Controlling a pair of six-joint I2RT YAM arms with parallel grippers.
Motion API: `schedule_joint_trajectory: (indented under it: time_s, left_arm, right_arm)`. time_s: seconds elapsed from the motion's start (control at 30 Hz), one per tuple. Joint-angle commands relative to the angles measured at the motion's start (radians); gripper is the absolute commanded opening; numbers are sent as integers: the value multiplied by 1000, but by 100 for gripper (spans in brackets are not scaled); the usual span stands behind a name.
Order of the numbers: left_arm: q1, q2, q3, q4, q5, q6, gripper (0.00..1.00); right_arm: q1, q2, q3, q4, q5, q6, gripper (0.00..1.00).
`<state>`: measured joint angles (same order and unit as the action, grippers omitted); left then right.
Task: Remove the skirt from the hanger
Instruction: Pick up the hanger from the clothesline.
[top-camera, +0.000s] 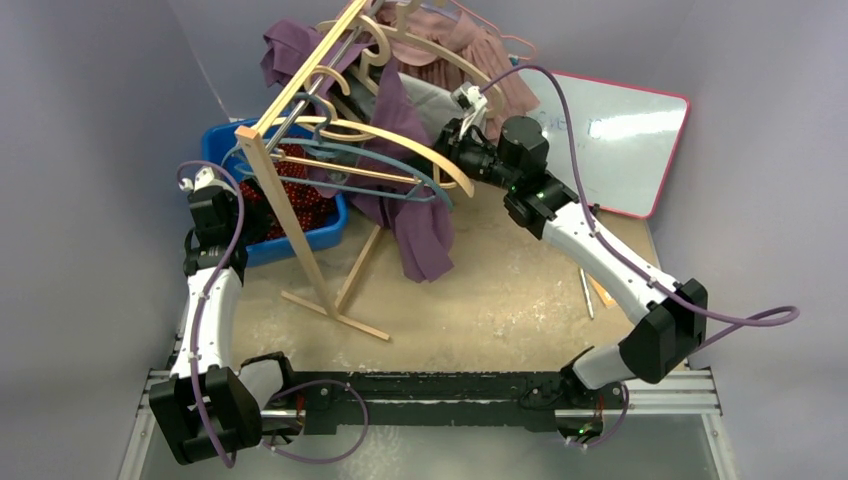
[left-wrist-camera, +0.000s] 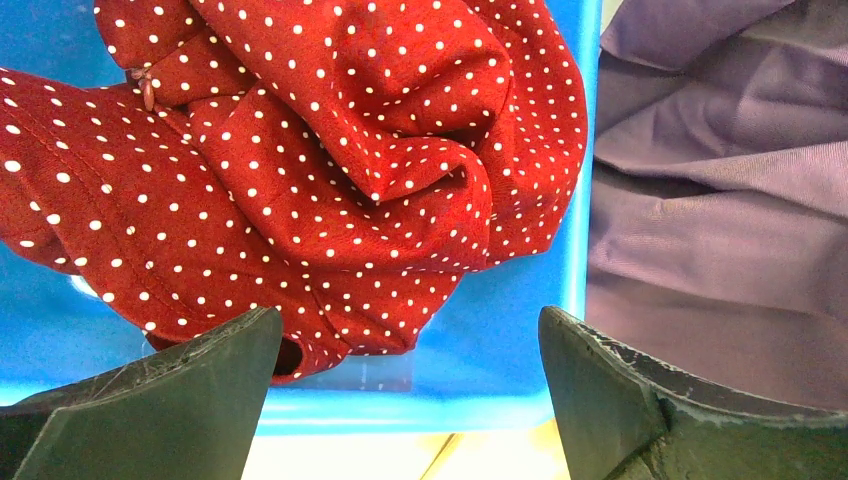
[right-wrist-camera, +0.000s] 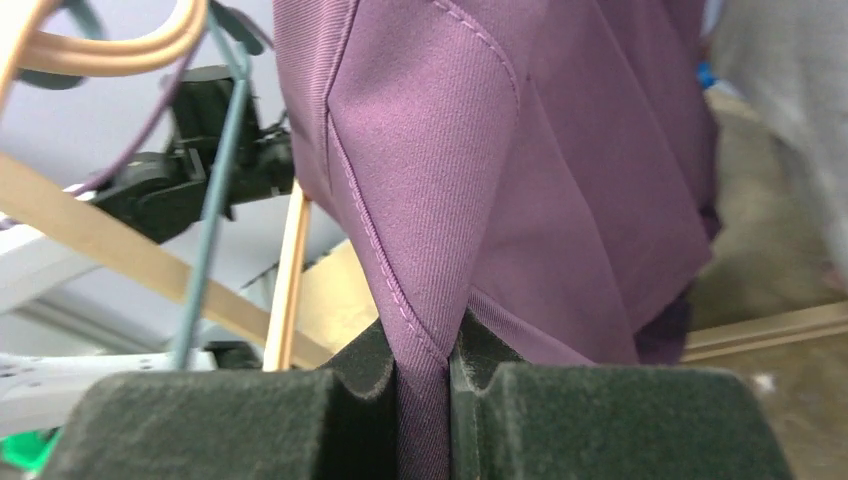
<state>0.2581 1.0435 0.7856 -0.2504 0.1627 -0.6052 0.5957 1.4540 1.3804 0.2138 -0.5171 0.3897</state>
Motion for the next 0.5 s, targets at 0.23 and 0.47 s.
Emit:
schedule_joint_trajectory:
  time_s: [0.23,0.47]
  left_arm:
    - [-6,-13,3,38,-2,21,100]
    - [-7,-10,3,38,2,21,100]
  right_arm:
    - [-11,40,94,476,-263,346,0]
    - [-17,61,95,649,-288,472,0]
